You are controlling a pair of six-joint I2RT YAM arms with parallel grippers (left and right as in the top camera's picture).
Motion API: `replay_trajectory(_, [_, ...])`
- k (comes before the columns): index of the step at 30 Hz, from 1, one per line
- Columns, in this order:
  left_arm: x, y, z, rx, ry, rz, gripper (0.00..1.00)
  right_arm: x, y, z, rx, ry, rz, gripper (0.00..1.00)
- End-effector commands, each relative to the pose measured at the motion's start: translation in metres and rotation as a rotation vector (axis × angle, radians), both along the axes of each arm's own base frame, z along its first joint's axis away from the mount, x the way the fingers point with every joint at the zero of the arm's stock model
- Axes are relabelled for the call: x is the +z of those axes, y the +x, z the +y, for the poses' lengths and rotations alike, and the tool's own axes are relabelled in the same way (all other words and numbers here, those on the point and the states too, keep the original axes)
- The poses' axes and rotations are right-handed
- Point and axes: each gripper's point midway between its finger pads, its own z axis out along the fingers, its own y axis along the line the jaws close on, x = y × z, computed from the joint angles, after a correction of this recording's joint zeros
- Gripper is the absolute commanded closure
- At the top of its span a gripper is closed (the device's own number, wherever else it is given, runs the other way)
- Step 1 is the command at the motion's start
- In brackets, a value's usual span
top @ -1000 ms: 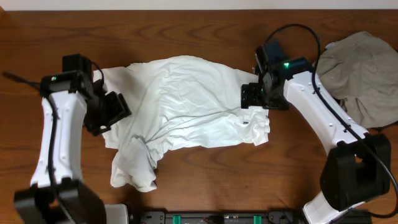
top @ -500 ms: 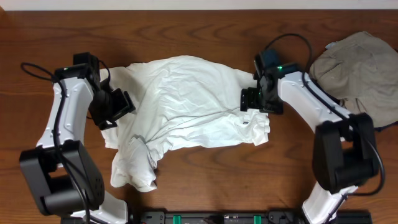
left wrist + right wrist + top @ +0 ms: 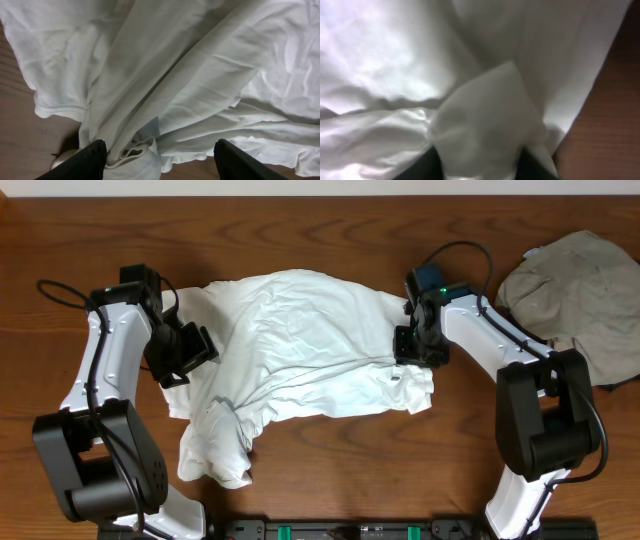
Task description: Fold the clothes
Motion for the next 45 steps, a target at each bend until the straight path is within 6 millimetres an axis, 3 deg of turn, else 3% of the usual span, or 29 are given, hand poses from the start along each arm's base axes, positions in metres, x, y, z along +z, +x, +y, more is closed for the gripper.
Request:
replay_trajectory(1, [-0.002,-0.002,-0.001,-0.005,-0.003,0.011,0.29,0.006,0.001,-0.006,-0.034,-0.001,0.022,0.85])
replay_trajectory(3, [-0.002,-0.002,-0.001,-0.006,-0.003,0.011,0.29,0.014,-0.001,-0.009,-0.041,-0.007,0.041,0.99])
replay_trajectory(9, [-0.002,0.0,-0.001,-0.006,-0.001,0.002,0.29,0.053,-0.019,-0.015,-0.047,-0.026,0.105,0.99])
replay_trajectory(16, [-0.003,0.003,0.0,-0.005,0.001,-0.011,0.29,0.096,-0.061,-0.028,-0.006,-0.058,0.186,0.95])
replay_trajectory(30, [-0.003,0.003,0.0,-0.006,0.001,-0.01,0.29,0.123,-0.124,-0.036,0.068,-0.12,0.394,0.98])
replay_trajectory(32, [-0.002,0.003,0.0,-0.006,0.001,-0.01,0.29,0.124,-0.133,-0.031,0.111,-0.131,0.413,0.96])
replay_trajectory(35, [-0.003,0.003,0.0,-0.006,0.001,-0.009,0.29,0.123,-0.141,-0.019,0.175,-0.145,0.417,0.84])
replay_trajectory(37, [-0.003,0.003,0.0,-0.006,0.001,-0.009,0.29,0.123,-0.145,-0.012,0.208,-0.155,0.416,0.59])
replay_trajectory(38, [-0.002,0.003,0.0,-0.006,0.0,-0.009,0.29,0.123,-0.147,-0.009,0.216,-0.159,0.415,0.56])
replay_trajectory(42, [-0.002,0.003,0.0,-0.006,0.0,-0.01,0.29,0.121,-0.146,-0.006,0.211,-0.198,0.393,0.59])
replay_trajectory(45, [-0.002,0.003,0.0,-0.006,0.001,-0.01,0.29,0.118,-0.13,-0.028,0.112,-0.326,0.325,0.58])
